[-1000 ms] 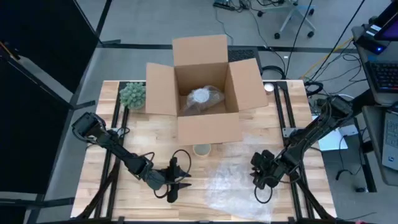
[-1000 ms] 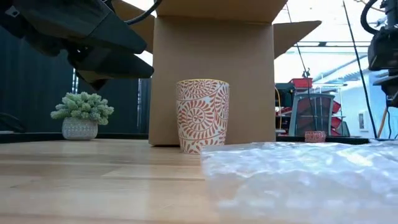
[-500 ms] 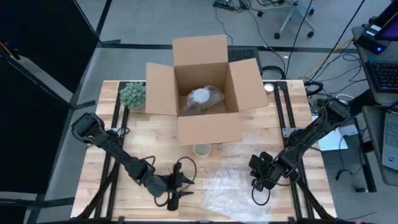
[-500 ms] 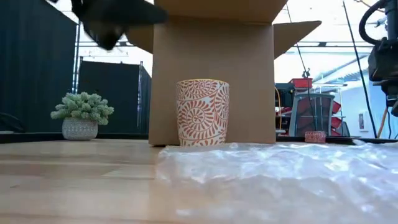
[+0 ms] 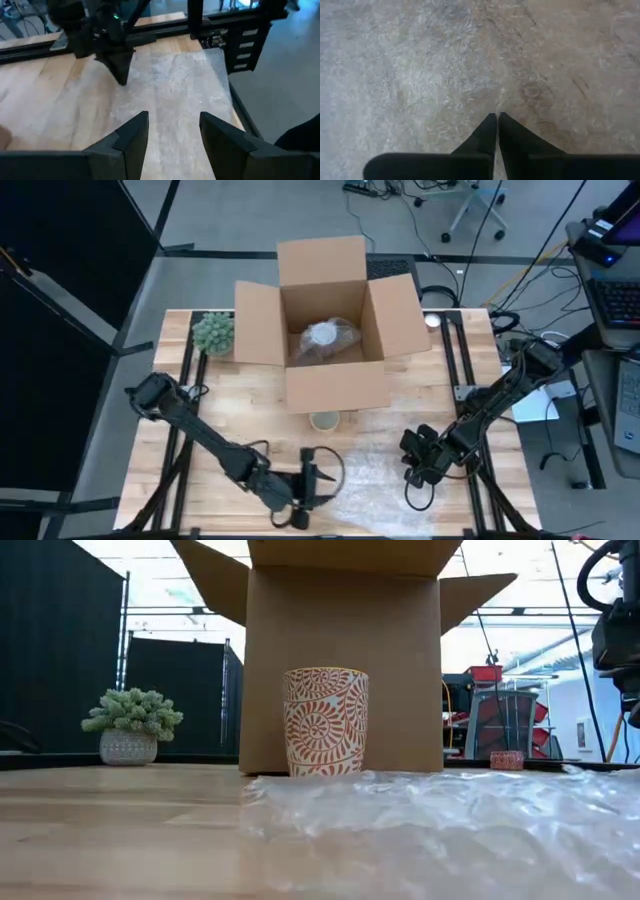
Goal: Wrap mug
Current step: Wrap the yellow patterned mug with bubble wrap
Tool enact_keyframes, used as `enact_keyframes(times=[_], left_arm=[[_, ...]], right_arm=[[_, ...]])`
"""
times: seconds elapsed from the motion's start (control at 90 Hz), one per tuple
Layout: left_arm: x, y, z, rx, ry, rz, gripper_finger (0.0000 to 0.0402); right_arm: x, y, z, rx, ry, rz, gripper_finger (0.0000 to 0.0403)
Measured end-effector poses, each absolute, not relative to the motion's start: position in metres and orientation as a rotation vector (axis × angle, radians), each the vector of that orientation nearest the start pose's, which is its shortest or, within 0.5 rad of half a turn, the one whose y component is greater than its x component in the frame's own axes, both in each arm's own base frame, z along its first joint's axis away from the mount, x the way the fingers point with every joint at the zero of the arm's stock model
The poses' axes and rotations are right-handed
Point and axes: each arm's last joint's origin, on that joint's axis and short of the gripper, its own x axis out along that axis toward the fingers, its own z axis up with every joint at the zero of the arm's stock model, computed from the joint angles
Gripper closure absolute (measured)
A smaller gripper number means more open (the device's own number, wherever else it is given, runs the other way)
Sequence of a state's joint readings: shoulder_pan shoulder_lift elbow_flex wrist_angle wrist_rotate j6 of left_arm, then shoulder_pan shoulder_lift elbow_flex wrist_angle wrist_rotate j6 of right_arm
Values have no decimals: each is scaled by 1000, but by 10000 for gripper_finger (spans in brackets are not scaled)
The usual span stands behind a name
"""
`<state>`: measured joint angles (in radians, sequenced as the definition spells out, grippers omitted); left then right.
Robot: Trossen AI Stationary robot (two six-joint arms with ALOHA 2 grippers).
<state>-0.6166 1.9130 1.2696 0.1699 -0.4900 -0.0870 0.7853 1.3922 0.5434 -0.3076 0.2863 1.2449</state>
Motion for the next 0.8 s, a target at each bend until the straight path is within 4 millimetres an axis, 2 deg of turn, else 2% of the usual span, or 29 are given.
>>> enact_keyframes(times=[0.167, 0.378, 0.533, 0.8], left_arm=[[391, -236, 187, 261, 429, -85, 235], [428, -213, 158, 217, 480, -47, 235], [438, -199, 143, 157, 523, -69, 235], [443, -193, 145, 135, 498, -82, 235]], right_arm=[[162, 150, 133, 539, 1056, -213, 403], [168, 156, 140, 535, 1018, -144, 403], [176, 165, 154, 508, 983, -76, 403], [192, 179, 186, 419, 879, 30, 403]])
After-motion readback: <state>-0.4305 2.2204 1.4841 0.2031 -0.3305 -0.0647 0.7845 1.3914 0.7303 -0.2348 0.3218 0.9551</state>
